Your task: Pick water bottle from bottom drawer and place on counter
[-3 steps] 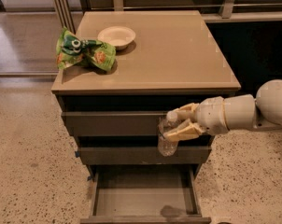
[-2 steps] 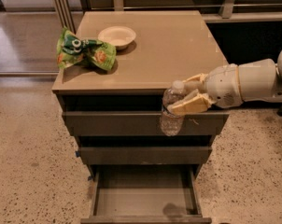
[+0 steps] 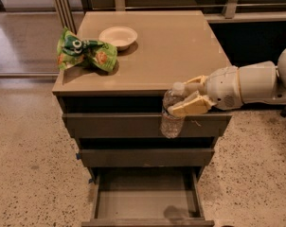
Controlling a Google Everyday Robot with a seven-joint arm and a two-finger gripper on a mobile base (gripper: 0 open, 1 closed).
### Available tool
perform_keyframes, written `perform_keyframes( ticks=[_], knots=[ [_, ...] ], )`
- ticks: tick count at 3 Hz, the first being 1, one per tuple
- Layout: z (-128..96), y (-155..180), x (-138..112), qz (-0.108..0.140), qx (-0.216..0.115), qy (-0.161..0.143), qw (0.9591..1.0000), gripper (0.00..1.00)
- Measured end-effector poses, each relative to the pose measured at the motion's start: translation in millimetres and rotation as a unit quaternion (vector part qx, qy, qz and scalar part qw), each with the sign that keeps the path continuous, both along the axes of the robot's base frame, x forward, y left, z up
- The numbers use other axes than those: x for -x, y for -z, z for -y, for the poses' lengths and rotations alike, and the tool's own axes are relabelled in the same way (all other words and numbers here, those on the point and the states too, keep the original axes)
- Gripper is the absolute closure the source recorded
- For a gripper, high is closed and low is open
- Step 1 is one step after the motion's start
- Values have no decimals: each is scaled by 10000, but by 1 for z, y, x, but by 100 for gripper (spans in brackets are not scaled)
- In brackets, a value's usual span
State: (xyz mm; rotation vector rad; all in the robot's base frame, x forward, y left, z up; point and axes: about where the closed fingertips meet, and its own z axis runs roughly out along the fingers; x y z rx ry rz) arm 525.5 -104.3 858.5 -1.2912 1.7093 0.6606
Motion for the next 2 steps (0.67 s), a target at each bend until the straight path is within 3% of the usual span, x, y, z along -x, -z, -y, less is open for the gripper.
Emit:
perform_keyframes(
  ticks=[1, 2],
  knots=[
    [10, -50, -20, 28, -197, 222, 9996, 100],
    [10, -50, -20, 27, -198, 224, 9996, 100]
  ],
)
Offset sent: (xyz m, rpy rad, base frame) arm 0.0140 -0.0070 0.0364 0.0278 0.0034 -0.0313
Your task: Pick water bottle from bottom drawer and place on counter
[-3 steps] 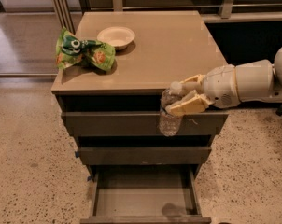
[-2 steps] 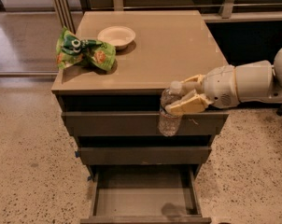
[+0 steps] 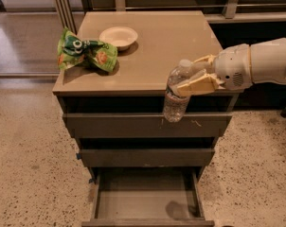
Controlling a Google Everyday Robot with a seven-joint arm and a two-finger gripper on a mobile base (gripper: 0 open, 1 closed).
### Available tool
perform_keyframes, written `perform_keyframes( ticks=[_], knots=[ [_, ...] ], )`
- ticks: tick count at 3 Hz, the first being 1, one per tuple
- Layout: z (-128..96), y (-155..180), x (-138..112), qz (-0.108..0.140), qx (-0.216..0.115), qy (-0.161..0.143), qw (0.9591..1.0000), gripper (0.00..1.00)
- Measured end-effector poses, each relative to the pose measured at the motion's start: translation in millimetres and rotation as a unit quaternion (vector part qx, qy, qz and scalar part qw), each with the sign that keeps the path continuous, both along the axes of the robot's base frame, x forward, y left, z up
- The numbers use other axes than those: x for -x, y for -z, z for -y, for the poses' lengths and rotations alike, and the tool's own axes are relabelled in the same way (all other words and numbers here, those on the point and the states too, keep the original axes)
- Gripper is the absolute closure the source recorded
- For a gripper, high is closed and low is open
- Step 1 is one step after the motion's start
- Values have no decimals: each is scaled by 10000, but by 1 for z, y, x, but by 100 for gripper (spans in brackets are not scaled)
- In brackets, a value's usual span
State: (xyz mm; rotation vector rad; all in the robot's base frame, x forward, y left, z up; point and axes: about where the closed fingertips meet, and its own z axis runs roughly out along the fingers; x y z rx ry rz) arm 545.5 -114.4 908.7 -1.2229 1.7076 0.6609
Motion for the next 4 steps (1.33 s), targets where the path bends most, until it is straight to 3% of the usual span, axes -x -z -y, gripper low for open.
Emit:
perform_keyframes(
  ticks=[2, 4],
  knots=[
    [23, -27, -44, -449, -306, 597, 9967, 100],
    [47, -43, -107, -769, -295, 771, 9936, 100]
  ],
)
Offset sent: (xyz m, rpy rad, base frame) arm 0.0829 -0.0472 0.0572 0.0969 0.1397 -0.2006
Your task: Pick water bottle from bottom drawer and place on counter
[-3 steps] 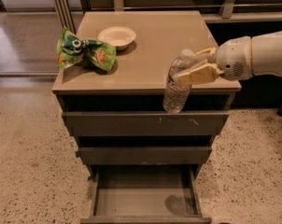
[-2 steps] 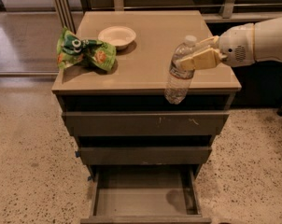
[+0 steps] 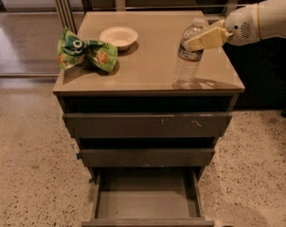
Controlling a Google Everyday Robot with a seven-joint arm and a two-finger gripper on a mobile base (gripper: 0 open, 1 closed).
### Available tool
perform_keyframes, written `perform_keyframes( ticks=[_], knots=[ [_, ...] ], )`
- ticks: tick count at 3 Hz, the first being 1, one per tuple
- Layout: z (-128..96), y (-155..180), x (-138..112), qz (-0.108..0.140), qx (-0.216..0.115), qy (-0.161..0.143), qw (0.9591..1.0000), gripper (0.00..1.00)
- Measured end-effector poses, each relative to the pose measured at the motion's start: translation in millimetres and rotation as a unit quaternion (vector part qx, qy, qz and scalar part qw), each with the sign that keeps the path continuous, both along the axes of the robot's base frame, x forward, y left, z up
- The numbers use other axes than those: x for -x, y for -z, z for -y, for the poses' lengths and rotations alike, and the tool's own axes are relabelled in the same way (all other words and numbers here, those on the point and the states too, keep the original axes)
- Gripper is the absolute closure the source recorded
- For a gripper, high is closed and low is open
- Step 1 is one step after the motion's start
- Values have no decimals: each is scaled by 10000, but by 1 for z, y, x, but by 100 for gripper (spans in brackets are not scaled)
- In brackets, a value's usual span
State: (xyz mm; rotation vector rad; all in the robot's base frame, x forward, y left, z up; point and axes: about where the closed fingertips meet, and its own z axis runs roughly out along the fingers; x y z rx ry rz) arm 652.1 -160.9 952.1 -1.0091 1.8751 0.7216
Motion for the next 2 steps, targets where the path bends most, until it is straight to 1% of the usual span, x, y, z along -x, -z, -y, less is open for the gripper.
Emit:
perform_keyframes(
  ticks=[1, 2],
  knots=[
    [5, 1, -17, 9, 150, -14, 9999, 100],
    [6, 2, -25, 133, 291, -37, 9995, 100]
  ],
)
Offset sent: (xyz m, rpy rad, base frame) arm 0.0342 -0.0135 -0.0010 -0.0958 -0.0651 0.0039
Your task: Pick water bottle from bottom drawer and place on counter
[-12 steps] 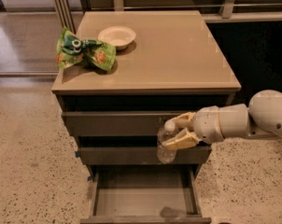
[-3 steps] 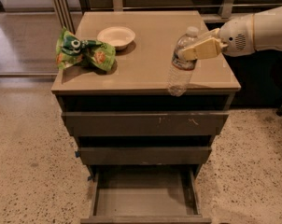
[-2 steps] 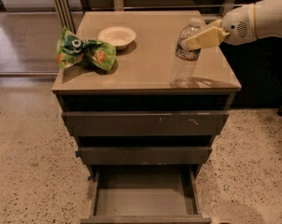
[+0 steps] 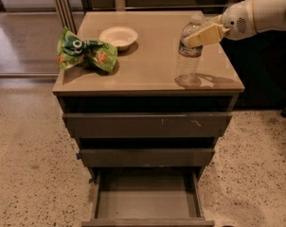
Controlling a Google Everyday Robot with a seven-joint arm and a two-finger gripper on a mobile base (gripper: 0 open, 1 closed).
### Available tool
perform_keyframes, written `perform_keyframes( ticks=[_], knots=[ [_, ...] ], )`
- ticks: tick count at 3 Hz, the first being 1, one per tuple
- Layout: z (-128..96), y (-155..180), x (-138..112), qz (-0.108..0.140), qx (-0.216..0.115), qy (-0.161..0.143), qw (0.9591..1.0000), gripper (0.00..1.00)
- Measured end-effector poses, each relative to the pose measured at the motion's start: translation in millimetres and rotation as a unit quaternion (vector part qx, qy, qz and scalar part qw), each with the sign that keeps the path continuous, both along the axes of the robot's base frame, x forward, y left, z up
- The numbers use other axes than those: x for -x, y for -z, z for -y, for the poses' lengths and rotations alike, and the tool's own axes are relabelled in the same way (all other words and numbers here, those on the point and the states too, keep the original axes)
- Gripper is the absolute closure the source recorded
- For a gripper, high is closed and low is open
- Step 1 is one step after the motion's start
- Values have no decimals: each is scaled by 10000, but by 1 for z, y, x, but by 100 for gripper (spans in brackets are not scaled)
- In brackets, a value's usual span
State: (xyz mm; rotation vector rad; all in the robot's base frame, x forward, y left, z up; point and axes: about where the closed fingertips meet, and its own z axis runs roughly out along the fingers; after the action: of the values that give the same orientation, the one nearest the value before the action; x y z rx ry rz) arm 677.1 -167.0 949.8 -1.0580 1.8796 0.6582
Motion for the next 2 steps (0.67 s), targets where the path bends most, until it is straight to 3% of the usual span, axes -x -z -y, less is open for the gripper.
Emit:
perform_keyframes(
  ticks=[2],
  knots=[
    [-5, 5, -5, 307, 130, -148, 9993, 100]
  ],
)
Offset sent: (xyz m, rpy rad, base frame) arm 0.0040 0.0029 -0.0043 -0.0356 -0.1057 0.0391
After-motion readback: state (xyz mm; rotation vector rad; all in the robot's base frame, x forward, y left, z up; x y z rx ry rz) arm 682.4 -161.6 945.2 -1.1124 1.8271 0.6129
